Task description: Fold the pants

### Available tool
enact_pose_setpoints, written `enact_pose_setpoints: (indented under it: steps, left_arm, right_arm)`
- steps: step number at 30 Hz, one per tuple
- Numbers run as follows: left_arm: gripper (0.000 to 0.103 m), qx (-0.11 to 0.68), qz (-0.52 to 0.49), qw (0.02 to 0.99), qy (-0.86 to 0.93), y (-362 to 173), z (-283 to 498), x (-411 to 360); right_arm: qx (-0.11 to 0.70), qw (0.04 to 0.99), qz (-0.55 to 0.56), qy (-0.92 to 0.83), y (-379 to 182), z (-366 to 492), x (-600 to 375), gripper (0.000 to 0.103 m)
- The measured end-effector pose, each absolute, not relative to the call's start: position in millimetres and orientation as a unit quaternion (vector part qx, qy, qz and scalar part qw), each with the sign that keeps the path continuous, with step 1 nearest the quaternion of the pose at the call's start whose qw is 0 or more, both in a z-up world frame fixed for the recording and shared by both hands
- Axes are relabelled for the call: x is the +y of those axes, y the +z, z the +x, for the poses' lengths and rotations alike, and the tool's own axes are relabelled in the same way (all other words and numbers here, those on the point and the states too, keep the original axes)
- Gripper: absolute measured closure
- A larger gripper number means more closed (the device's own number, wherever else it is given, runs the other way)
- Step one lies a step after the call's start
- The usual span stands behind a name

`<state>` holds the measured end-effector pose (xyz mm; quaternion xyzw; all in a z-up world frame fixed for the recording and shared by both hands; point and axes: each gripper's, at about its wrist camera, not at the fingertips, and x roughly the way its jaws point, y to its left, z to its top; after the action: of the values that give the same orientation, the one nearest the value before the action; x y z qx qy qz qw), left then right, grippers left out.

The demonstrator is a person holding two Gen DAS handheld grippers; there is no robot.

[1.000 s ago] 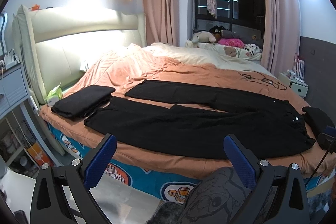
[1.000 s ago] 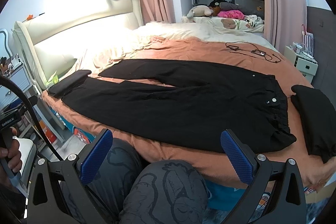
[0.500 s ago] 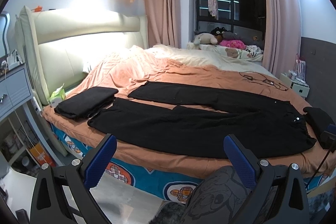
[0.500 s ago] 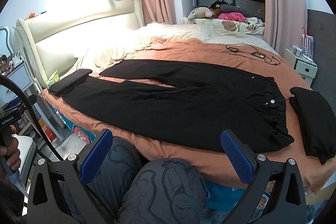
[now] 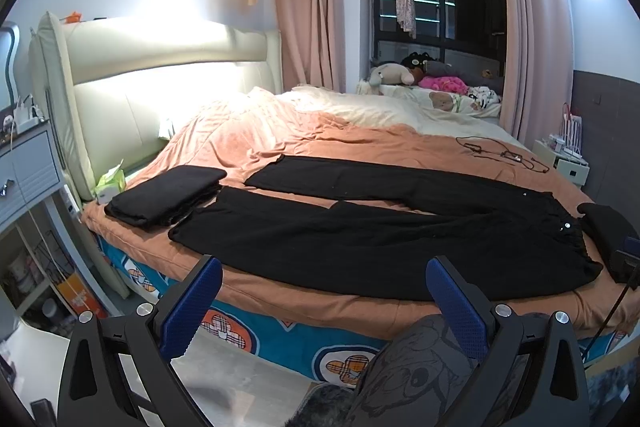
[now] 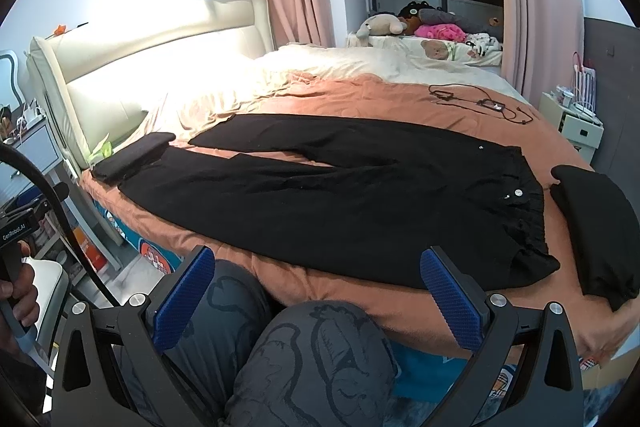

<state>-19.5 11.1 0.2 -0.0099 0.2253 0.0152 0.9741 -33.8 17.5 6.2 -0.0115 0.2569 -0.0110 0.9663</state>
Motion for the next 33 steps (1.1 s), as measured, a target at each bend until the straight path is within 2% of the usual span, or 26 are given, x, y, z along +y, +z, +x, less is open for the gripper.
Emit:
enact_pose_setpoints:
  steps: [33]
  left_arm:
    - [0.000,0.230,-0.011,0.973,0.015,-5,-6,13]
  right_arm:
    - [0.250,0.968,0.006,-0.029,9,-32,6,0.000]
